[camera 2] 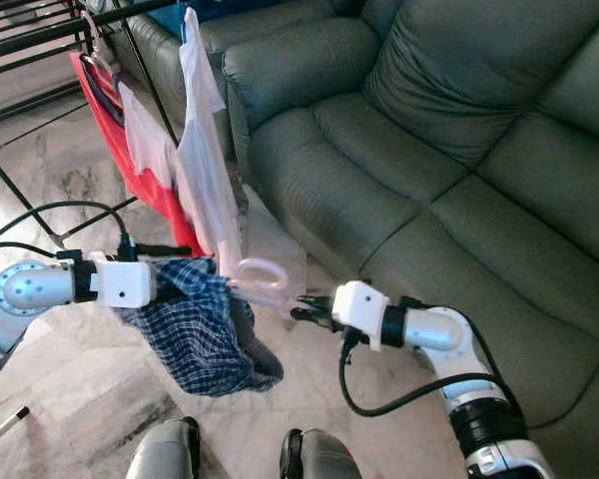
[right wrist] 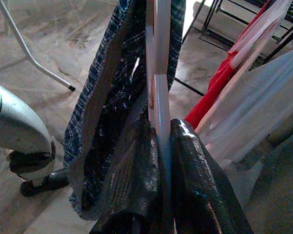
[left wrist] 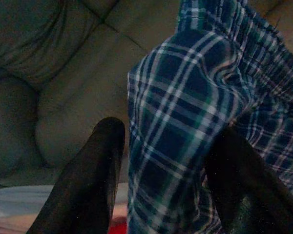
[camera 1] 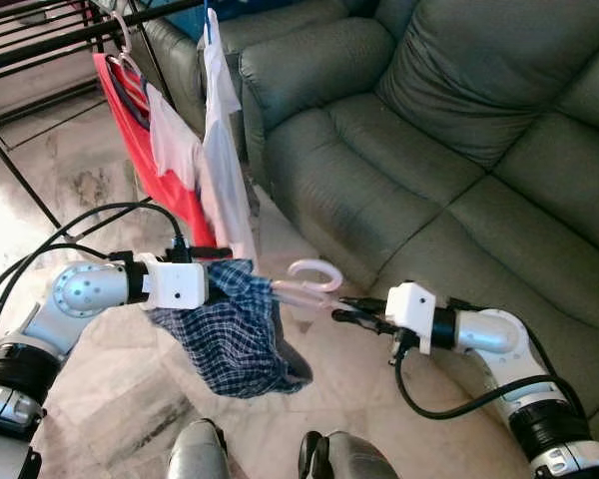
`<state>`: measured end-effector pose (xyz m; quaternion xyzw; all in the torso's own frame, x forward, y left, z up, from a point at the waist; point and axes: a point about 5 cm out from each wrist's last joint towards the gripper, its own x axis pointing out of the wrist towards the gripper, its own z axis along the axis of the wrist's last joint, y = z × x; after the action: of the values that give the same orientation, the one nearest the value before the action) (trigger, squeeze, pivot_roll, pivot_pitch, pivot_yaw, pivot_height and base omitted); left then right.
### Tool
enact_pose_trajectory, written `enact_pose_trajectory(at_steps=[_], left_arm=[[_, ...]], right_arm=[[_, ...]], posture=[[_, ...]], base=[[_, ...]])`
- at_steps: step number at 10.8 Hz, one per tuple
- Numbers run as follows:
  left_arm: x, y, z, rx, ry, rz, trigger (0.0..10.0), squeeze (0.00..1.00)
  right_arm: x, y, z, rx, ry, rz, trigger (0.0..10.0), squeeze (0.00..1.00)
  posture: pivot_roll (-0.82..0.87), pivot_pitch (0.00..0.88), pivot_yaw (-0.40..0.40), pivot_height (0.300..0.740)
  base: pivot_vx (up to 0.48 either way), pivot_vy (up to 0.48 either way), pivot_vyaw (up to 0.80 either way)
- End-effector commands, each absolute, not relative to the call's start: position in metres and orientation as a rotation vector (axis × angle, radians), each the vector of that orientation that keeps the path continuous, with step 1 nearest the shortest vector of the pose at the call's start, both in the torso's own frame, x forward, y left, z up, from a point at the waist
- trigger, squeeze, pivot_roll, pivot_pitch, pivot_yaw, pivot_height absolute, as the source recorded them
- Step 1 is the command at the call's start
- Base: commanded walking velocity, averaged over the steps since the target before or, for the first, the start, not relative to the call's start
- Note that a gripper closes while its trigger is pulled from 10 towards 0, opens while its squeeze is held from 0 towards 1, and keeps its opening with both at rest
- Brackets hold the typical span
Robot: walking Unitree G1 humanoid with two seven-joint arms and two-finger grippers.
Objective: Hang hanger
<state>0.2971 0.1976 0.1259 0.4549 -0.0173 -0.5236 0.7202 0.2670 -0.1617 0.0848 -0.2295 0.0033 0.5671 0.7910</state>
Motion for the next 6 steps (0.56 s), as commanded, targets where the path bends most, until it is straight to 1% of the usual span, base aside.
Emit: enact_pose_trajectory(at_steps=[1,6], left_arm=[[0.2987,0.1952,0.1258,0.999,-0.024,-1.174,0.0,0.00],[0.2961,0.1863,0.1214,0.930,0.019,-1.233,0.0,0.00]], right_arm=[[0.2687,-0.1634,0.0876,-0.520,-0.010,1.216,10.0,0.00],[0.2677,-0.1559,0.0852,-0.542,-0.028,1.238,10.0,0.00]], posture=[[0.05,0.121,-0.070,0.740],[0.05,0.120,-0.072,0.740]], base=[[0.000,0.000,0.00],[0.000,0.000,0.00]])
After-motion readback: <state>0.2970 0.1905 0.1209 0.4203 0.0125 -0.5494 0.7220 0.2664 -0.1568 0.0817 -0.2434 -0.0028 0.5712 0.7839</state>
